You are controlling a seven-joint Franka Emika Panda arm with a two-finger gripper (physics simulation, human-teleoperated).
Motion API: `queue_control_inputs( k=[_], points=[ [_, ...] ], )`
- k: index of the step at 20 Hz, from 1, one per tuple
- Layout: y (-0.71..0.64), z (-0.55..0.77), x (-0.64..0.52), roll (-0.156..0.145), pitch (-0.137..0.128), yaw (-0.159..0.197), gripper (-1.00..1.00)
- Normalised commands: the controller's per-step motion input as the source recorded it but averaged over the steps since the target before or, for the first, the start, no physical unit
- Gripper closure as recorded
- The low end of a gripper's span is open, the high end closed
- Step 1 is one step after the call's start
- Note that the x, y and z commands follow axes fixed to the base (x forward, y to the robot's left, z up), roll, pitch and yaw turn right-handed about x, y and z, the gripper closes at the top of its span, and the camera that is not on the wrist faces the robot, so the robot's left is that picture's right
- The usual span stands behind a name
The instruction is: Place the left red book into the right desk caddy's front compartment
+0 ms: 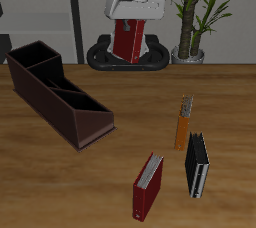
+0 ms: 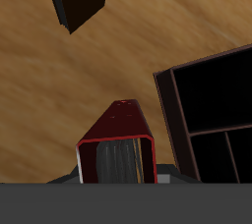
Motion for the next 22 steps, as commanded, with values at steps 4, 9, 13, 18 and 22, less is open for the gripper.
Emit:
queue_control_inputs(
  k=[4,9,13,18,22],
  points=[
    [-0.22,0.15,-0.28,-0.059,-0.03,0.045,1.0],
    [-0.34,0.13,-0.23,-0.063,-0.028,0.021,1.0],
    [-0.27,0.1,-0.21,-0.033,-0.025,-0.01,1.0],
    [-0.21,0.06,-0.12,-0.022,-0.02,0.022,1.0],
    [-0.3,0.1,-0.08,-0.021,-0.035,-0.002,1.0]
  ],
)
